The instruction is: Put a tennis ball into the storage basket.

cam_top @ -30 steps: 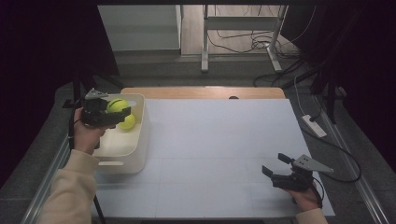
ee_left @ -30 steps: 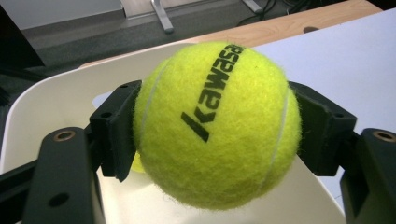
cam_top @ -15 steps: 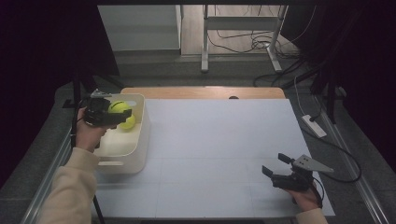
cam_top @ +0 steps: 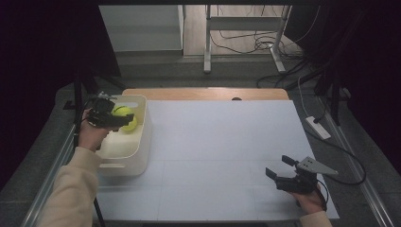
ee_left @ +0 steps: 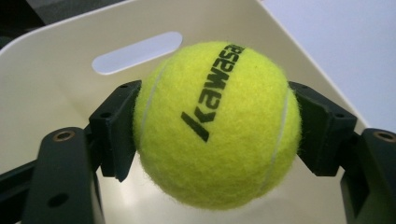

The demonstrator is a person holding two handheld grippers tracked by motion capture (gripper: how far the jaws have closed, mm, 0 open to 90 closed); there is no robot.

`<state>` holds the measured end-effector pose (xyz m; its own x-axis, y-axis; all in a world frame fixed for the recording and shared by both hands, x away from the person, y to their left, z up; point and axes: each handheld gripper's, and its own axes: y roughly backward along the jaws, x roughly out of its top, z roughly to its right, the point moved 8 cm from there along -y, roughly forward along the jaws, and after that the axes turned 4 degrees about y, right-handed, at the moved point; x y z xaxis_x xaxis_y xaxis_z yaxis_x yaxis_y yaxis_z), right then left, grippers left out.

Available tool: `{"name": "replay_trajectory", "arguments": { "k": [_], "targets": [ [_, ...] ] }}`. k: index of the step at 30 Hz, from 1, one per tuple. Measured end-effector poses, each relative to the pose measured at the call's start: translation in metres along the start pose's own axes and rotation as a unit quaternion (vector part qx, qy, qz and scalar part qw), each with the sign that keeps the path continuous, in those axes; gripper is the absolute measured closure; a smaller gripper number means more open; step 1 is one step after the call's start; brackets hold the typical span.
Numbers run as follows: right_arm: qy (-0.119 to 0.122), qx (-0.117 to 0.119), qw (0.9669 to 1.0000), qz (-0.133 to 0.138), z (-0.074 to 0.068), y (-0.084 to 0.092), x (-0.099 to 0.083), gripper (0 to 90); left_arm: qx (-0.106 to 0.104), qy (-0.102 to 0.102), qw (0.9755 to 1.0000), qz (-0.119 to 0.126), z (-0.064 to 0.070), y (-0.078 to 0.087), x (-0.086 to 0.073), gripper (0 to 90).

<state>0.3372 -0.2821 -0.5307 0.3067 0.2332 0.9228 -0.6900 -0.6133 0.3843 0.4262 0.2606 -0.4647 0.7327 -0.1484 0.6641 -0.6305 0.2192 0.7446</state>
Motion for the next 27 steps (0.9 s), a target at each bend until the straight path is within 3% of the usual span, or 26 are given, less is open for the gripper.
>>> {"name": "replay_trajectory", "arguments": {
  "k": [13,22,27],
  "targets": [
    [0.000,0.000,1.0000,0.000,0.0003,-0.0002,-0.0004,11.1,0.016,-0.010,0.9993,-0.031,-0.0043,-0.0075,-0.0073,26.1],
    [0.000,0.001,1.0000,-0.001,0.0002,-0.0003,-0.0004,11.1,0.018,-0.008,0.9992,-0.034,-0.0047,-0.0071,-0.0084,25.9],
    [-0.001,0.001,1.0000,-0.001,0.0004,-0.0001,-0.0004,11.1,0.021,-0.002,0.9995,-0.022,-0.0048,-0.0052,-0.0056,21.2]
  ]
}}
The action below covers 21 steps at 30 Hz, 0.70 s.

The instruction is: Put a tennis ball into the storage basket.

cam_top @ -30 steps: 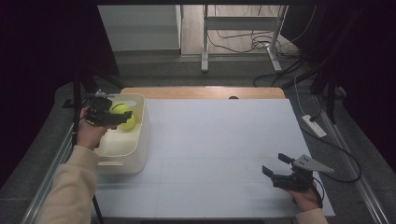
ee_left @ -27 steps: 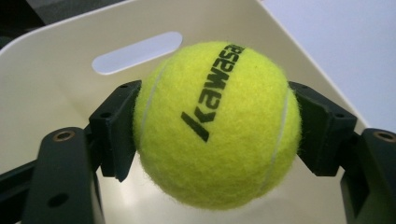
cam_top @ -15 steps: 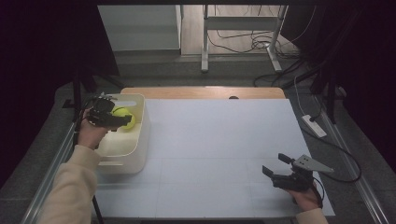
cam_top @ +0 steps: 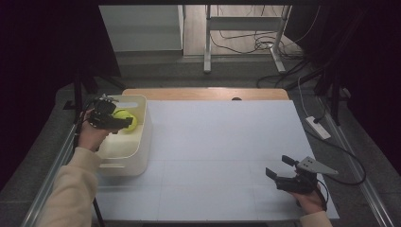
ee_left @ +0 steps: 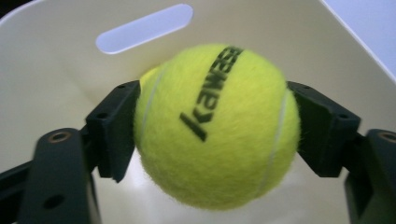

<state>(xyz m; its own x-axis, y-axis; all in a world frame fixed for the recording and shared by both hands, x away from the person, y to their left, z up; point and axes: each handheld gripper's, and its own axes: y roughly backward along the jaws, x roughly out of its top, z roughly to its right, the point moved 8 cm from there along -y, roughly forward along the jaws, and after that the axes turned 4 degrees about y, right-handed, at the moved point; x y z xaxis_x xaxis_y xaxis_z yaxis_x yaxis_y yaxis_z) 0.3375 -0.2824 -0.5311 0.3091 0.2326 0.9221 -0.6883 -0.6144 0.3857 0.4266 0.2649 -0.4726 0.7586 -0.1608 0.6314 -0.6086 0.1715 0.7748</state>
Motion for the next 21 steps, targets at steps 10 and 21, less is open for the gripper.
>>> {"name": "replay_trajectory", "arguments": {
  "k": [10,21],
  "targets": [
    [-0.001,0.000,1.0000,0.001,0.000,0.000,0.000,11.1,-0.045,0.009,0.9967,0.066,0.011,0.020,0.011,12.7],
    [-0.003,0.002,1.0000,0.001,0.001,-0.002,0.001,11.1,-0.084,0.002,0.9912,0.102,0.026,0.036,0.015,12.0]
  ]
}}
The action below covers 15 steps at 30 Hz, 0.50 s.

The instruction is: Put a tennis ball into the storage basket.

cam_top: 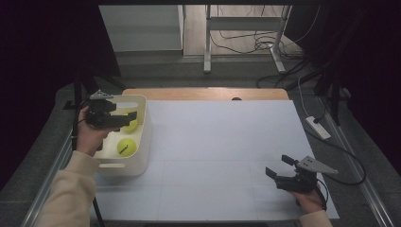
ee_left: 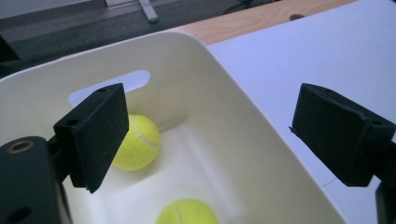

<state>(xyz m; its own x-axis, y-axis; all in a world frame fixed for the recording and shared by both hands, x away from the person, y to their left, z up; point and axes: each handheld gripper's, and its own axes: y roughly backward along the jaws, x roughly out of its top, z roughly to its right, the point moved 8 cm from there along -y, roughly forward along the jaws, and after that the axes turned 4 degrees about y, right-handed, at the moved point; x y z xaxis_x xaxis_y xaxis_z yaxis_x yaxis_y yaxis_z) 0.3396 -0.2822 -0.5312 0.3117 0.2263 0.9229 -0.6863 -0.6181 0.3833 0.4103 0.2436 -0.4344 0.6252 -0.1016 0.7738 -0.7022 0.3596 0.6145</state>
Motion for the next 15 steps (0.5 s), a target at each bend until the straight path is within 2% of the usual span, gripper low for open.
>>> {"name": "replay_trajectory", "arguments": {
  "k": [5,15],
  "targets": [
    [-0.002,0.000,1.0000,0.003,0.000,0.000,0.001,11.1,-0.021,0.000,0.9997,0.013,0.010,0.006,0.003,12.2],
    [-0.002,0.004,1.0000,0.001,0.000,0.000,0.000,11.1,-0.054,-0.018,0.9976,0.041,0.037,0.023,0.005,12.3]
  ]
}}
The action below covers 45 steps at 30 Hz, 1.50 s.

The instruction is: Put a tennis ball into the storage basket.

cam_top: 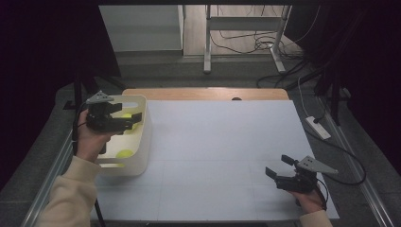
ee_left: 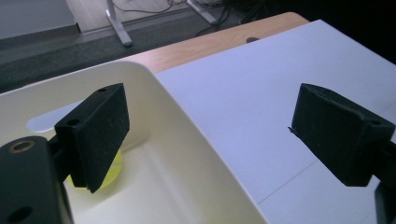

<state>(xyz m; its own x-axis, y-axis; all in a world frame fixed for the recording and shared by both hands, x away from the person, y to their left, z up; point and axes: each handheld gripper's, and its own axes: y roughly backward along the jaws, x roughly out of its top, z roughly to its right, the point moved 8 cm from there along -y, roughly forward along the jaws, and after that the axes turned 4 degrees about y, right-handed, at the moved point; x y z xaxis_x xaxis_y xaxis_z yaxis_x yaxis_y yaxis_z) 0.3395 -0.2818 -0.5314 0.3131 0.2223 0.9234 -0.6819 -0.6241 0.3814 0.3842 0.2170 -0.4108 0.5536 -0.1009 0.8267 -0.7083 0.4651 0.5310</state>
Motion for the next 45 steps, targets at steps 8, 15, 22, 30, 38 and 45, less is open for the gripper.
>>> {"name": "replay_trajectory", "arguments": {
  "k": [8,15,22,30,38,45],
  "targets": [
    [0.000,-0.002,1.0000,0.000,-0.001,0.004,-0.002,11.2,-0.037,-0.010,0.9992,0.012,0.024,0.007,-0.004,12.3],
    [0.002,-0.003,1.0000,0.000,-0.002,0.004,-0.001,11.2,-0.063,-0.032,0.9974,0.018,0.046,0.010,-0.014,12.2],
    [0.006,0.000,1.0000,0.000,-0.003,0.005,-0.001,11.2,-0.087,-0.051,0.9944,0.031,0.066,0.016,-0.024,12.4],
    [0.007,0.001,1.0000,-0.002,-0.004,0.005,-0.002,11.2,-0.118,-0.073,0.9895,0.042,0.089,0.011,-0.045,12.8],
    [0.007,0.001,1.0000,-0.003,-0.005,0.005,-0.002,11.3,-0.140,-0.086,0.9852,0.047,0.106,0.006,-0.062,13.0],
    [0.008,0.003,1.0000,-0.002,-0.005,0.006,-0.003,11.3,-0.153,-0.100,0.9819,0.049,0.120,-0.002,-0.079,13.2]
  ]
}}
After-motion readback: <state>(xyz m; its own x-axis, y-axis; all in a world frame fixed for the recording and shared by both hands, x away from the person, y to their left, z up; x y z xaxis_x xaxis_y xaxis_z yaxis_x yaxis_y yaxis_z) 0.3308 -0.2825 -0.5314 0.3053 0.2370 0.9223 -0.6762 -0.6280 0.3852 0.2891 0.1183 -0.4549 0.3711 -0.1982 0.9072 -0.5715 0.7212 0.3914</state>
